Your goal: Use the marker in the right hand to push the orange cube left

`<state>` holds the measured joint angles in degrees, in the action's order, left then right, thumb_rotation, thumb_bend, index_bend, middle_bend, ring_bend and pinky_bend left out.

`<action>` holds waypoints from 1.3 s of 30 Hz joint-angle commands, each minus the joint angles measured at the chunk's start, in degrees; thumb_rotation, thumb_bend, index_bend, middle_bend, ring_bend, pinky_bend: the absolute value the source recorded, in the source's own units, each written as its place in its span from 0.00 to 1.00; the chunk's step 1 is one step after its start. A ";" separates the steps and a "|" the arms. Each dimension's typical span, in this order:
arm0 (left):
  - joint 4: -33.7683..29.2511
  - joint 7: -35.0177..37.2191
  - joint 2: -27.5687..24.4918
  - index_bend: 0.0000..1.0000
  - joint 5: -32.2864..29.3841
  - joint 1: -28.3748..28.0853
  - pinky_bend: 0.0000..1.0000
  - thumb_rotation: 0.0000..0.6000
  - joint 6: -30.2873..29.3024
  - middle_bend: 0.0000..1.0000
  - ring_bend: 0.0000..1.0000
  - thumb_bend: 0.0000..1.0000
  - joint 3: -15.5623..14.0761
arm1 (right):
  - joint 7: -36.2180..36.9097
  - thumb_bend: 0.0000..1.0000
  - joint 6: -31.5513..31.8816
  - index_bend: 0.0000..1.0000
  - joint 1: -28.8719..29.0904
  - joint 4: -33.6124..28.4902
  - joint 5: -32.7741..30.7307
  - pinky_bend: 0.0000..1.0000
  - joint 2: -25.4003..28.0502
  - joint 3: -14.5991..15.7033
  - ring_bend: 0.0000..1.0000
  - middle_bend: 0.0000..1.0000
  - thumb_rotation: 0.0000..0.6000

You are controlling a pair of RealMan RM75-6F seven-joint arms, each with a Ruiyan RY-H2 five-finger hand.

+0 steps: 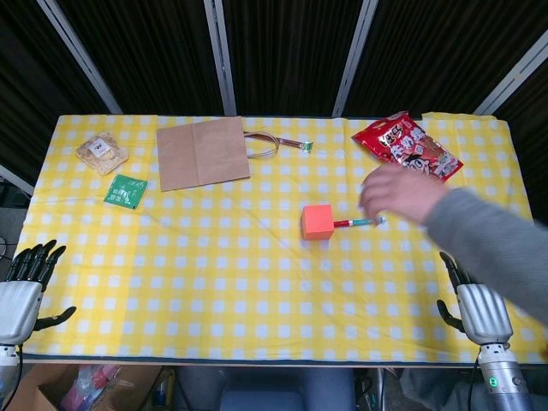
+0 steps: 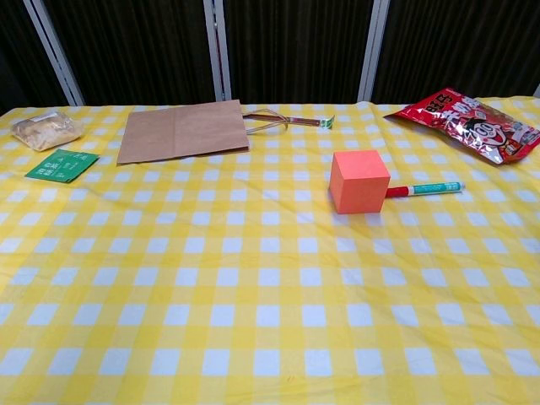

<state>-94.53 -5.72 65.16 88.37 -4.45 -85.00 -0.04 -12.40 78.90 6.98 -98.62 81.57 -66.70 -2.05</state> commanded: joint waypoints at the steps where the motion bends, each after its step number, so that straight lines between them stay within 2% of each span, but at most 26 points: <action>1: -0.05 -0.09 0.05 0.00 0.05 -0.05 0.00 1.00 0.03 0.00 0.00 0.00 0.02 | 0.02 0.43 0.06 0.00 -0.06 -0.01 -0.02 0.00 0.03 0.01 0.00 0.00 1.00; 11: 0.01 -0.03 0.00 0.00 0.14 -0.09 0.00 1.00 0.12 0.00 0.00 0.00 -0.04 | 0.03 0.41 -0.59 0.00 0.15 -0.41 -0.77 0.00 0.03 -0.21 0.00 0.00 1.00; 23: -0.52 -0.69 0.21 0.00 -0.49 -0.38 0.00 1.00 0.77 0.00 0.00 0.00 0.18 | -0.36 0.40 -4.10 0.00 3.80 -2.71 -2.90 0.00 -1.20 -3.30 0.00 0.00 1.00; 33: -0.41 -0.62 0.00 0.00 0.43 -0.58 0.00 1.00 0.78 0.00 0.00 0.00 -0.10 | -7.01 0.40 -10.96 0.00 10.64 -5.24 -10.53 0.00 -3.77 -8.08 0.00 0.00 1.00; 39: -0.38 -0.75 -0.25 0.00 0.99 -0.71 0.00 1.00 0.90 0.00 0.00 0.00 -0.36 | -11.91 0.40 -15.31 0.00 15.70 -3.30 -17.66 0.00 -7.82 -10.69 0.00 0.00 1.00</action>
<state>-94.90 -6.49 64.93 89.37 -5.15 -84.12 -0.39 -22.51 65.29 21.12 -102.94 66.23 -72.80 -11.60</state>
